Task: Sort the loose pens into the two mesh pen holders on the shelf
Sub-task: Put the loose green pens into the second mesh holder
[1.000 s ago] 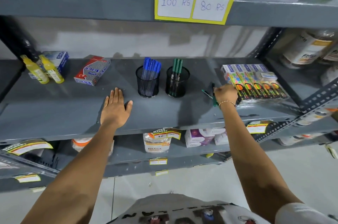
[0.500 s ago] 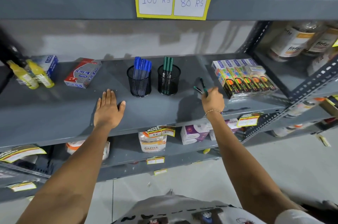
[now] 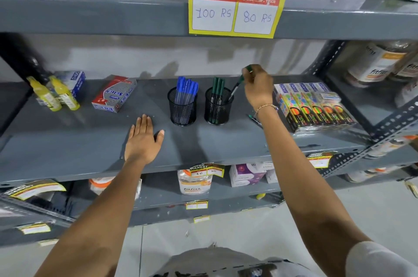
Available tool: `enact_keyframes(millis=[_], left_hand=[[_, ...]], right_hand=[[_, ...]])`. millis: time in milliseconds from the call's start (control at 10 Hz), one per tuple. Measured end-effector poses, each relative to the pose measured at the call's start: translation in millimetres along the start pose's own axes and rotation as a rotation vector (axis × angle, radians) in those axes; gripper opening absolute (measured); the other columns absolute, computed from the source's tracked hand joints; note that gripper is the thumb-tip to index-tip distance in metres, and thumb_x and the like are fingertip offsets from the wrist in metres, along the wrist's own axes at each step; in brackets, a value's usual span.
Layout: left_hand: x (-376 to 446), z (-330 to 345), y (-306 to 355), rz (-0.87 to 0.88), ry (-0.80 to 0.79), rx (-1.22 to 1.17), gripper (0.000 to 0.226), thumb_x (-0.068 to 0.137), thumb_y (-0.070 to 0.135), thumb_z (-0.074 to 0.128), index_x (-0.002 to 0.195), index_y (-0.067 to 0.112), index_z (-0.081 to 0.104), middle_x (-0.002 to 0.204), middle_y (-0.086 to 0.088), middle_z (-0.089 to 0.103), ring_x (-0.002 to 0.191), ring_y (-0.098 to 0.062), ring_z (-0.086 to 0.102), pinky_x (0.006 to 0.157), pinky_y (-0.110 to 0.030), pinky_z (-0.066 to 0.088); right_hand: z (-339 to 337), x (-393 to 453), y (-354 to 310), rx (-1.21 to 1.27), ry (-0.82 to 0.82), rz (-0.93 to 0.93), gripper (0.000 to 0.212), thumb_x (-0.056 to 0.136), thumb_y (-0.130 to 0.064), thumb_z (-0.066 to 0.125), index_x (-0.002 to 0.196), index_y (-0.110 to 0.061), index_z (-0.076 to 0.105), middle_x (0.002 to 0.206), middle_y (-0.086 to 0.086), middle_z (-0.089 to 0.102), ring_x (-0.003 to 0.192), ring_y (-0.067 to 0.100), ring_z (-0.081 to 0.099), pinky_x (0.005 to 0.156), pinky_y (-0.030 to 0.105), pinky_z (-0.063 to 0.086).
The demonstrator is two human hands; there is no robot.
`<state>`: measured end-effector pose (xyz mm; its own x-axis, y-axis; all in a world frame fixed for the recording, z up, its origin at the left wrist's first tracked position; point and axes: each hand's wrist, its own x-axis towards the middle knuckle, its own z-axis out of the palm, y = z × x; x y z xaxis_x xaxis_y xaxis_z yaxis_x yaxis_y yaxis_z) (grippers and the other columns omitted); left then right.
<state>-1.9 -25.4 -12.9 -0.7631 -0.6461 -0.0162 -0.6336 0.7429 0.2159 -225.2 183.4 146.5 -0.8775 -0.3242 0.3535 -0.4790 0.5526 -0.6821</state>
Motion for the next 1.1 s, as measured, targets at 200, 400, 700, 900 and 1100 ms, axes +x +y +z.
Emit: enact_keyframes(millis=[200,400,700,900,1100], left_hand=[[1,0,0,-0.007,0.005,-0.009,0.071,0.097,0.049,0.022,0.151,0.005,0.006,0.162,-0.011,0.003,0.149,-0.023,0.001,0.122,-0.036,-0.001],[0,-1,1,-0.006,0.010,-0.006,0.071,0.097,0.049,0.022,0.151,0.005,0.006,0.162,-0.011,0.004,0.149,-0.023,0.001,0.121,-0.035,-0.001],[1,0,1,-0.010,-0.003,0.007,0.071,0.097,0.050,0.020,0.151,0.006,0.005,0.162,-0.010,0.002,0.149,-0.023,-0.001,0.122,-0.035,-0.001],[2,2,-1,-0.010,-0.019,0.025,0.072,0.097,0.051,0.017,0.151,0.006,0.002,0.162,-0.010,-0.001,0.149,-0.022,-0.002,0.122,-0.036,-0.001],[2,2,0,-0.013,-0.035,0.026,0.071,0.097,0.048,0.017,0.151,0.004,0.003,0.162,-0.012,0.000,0.149,-0.024,-0.002,0.122,-0.038,-0.001]], right_hand=[[37,4,-3,-0.187,-0.207,0.029,0.027,0.095,-0.017,0.043,0.097,0.005,0.058,0.098,0.027,0.067,0.096,0.042,0.060,0.074,0.039,0.046],[49,2,3,-0.066,-0.200,0.134,0.036,0.093,-0.029,0.053,0.113,0.000,0.055,0.099,0.024,0.069,0.098,0.037,0.064,0.074,0.033,0.046],[-15,-21,79,-0.176,-0.100,0.377,0.024,0.093,-0.018,0.049,0.101,-0.008,0.069,0.109,0.018,0.069,0.101,0.036,0.064,0.080,0.031,0.049],[-40,-54,115,-0.294,-0.325,0.498,0.033,0.081,-0.029,0.068,0.090,0.002,0.072,0.097,0.019,0.072,0.096,0.034,0.065,0.087,0.036,0.052],[-42,-88,130,-0.405,-0.272,0.531,0.028,0.077,-0.029,0.072,0.092,-0.006,0.072,0.104,0.020,0.067,0.103,0.036,0.062,0.084,0.039,0.051]])
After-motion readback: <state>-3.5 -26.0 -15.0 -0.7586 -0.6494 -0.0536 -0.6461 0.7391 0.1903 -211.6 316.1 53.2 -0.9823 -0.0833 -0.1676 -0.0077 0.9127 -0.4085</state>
